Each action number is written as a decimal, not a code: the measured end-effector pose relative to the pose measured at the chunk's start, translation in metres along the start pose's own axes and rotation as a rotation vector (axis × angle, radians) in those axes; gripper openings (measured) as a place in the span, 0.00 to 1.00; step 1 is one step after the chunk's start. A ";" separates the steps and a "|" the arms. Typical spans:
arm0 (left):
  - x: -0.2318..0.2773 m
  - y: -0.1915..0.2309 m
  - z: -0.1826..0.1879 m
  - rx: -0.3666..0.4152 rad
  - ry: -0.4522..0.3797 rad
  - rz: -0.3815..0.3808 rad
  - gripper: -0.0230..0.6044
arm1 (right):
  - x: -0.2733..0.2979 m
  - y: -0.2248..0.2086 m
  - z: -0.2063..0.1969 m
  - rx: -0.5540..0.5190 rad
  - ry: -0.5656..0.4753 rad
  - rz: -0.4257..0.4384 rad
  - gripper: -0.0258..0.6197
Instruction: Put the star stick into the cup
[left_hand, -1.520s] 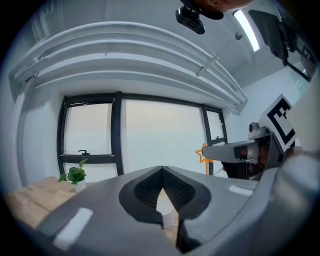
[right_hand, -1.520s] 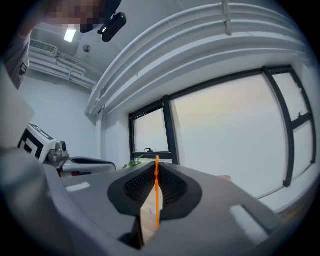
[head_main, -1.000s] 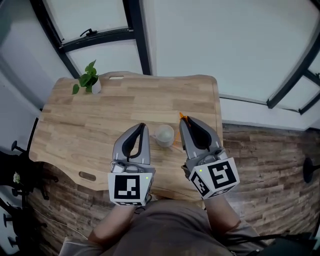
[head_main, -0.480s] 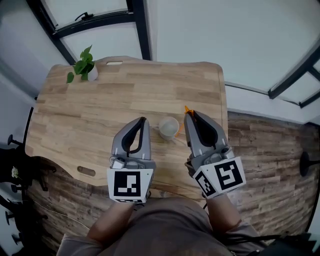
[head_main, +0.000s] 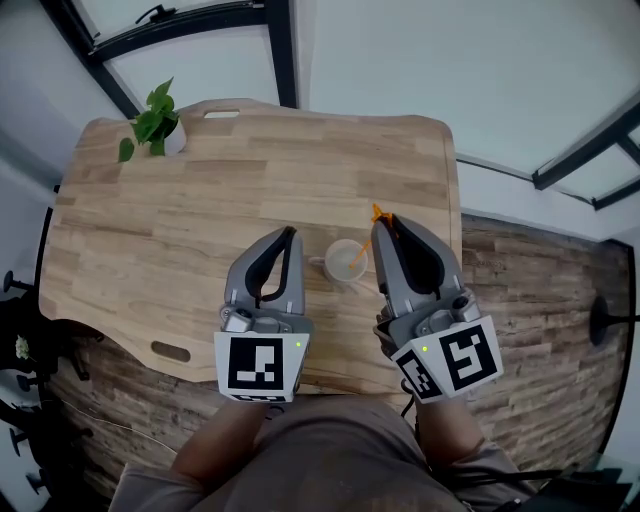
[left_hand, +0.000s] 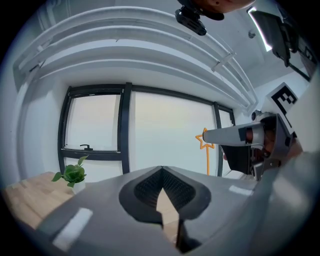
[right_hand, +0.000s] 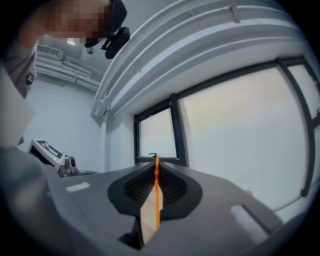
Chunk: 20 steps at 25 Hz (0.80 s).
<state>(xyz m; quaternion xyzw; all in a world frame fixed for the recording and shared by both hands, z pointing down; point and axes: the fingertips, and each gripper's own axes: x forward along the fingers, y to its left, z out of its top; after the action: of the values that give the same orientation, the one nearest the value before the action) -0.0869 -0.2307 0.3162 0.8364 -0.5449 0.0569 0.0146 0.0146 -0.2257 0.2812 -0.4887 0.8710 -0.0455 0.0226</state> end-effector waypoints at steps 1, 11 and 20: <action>0.004 0.002 0.000 -0.002 0.000 -0.003 0.04 | 0.004 0.000 0.000 -0.003 0.003 0.001 0.11; 0.037 0.007 -0.026 -0.028 0.058 -0.045 0.04 | 0.025 -0.017 -0.050 0.059 0.110 -0.026 0.11; 0.058 0.011 -0.070 -0.067 0.151 -0.065 0.04 | 0.033 -0.030 -0.103 0.101 0.202 -0.057 0.12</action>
<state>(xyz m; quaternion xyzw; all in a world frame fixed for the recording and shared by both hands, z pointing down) -0.0798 -0.2820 0.3920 0.8461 -0.5163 0.1014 0.0854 0.0145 -0.2631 0.3864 -0.5042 0.8513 -0.1390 -0.0418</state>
